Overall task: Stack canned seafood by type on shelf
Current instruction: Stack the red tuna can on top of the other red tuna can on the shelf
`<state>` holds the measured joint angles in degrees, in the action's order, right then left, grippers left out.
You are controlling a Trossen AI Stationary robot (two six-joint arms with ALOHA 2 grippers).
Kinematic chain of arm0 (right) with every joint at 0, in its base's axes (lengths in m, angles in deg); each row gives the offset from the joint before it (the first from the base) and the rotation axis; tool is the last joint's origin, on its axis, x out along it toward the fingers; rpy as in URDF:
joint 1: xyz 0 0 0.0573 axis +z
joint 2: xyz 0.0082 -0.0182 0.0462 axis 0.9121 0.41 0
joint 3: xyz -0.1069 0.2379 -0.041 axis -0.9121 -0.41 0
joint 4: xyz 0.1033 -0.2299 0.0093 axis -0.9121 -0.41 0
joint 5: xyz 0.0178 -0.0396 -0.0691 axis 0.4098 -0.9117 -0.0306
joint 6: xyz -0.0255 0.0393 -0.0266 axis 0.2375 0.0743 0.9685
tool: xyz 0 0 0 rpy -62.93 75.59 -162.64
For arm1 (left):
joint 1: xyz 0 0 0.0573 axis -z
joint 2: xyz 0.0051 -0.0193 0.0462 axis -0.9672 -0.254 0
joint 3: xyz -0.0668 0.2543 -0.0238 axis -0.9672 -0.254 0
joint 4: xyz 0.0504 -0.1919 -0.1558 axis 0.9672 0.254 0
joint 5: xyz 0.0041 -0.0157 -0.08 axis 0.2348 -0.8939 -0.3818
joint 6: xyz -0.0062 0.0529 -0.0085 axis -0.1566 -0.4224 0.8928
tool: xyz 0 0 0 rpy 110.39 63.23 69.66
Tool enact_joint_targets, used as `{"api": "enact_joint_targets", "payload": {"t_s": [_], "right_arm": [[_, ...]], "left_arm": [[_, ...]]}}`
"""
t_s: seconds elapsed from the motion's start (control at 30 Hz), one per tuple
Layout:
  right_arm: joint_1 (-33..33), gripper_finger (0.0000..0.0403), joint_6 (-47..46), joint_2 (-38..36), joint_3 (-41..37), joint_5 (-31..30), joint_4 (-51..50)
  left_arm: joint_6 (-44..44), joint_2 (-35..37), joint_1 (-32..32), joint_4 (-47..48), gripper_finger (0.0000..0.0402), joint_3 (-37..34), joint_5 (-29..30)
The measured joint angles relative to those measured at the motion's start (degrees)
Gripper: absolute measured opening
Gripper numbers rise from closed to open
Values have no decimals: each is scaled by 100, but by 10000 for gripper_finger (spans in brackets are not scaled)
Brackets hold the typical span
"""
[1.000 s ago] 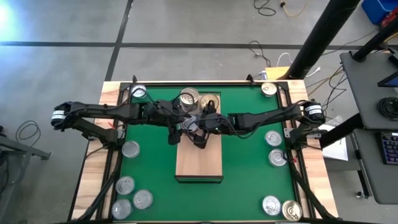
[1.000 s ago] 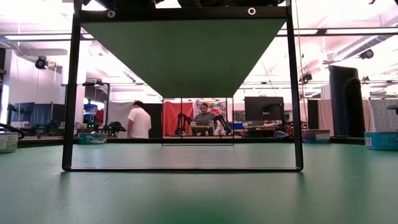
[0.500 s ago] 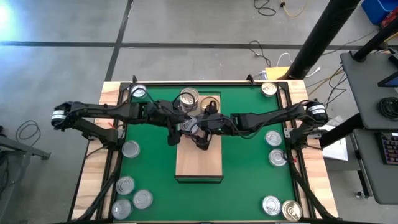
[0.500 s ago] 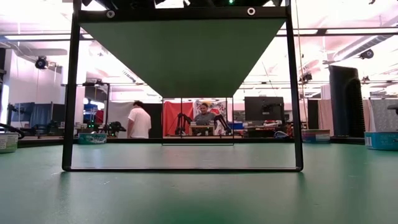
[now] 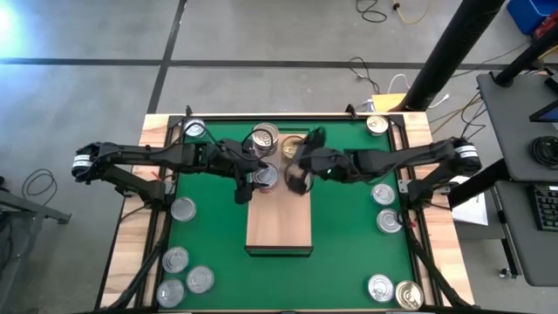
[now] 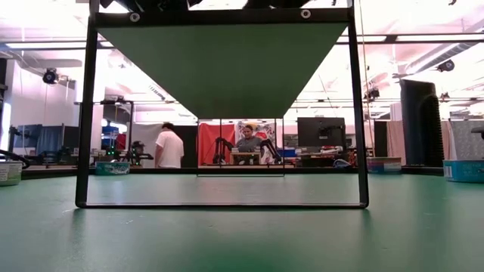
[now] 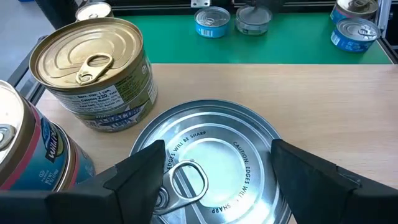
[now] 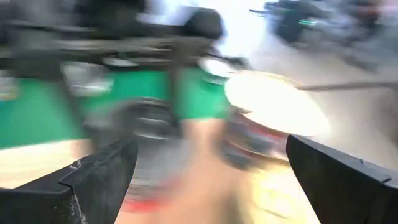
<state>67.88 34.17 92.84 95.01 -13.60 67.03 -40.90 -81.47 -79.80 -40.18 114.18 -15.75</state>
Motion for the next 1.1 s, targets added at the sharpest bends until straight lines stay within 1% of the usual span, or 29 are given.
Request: {"api": "enact_joint_targets", "payload": {"t_s": [0.03,0.07,0.17,0.23,0.37,0.5,0.7,0.87,1.1], "right_arm": [[-66,400,-40,-104,2,-222,-251],[-140,400,-131,-190,7,-293,-471],[-341,400,-495,-299,9,-306,-1057],[-450,400,-606,-269,9,-266,-1231],[-666,400,-646,-3,9,-273,-1126],[-870,400,-590,275,26,-375,-996],[-1184,400,-607,480,49,-380,-831],[-1223,400,-509,472,31,-357,-621],[-1049,400,-125,19,-2,-307,-593]], "left_arm": [[-2,0,0,2,278,0,0],[-2,0,2,0,278,0,0],[-10,0,0,-42,278,-5,1],[-18,0,-1,-146,278,-23,5],[-21,-12,-4,-323,278,-39,19],[-20,39,-4,-240,278,-39,26],[-134,376,-11,-8,278,-58,97],[-263,686,-10,179,278,-79,462],[-247,780,-9,-61,278,-74,452]]}}
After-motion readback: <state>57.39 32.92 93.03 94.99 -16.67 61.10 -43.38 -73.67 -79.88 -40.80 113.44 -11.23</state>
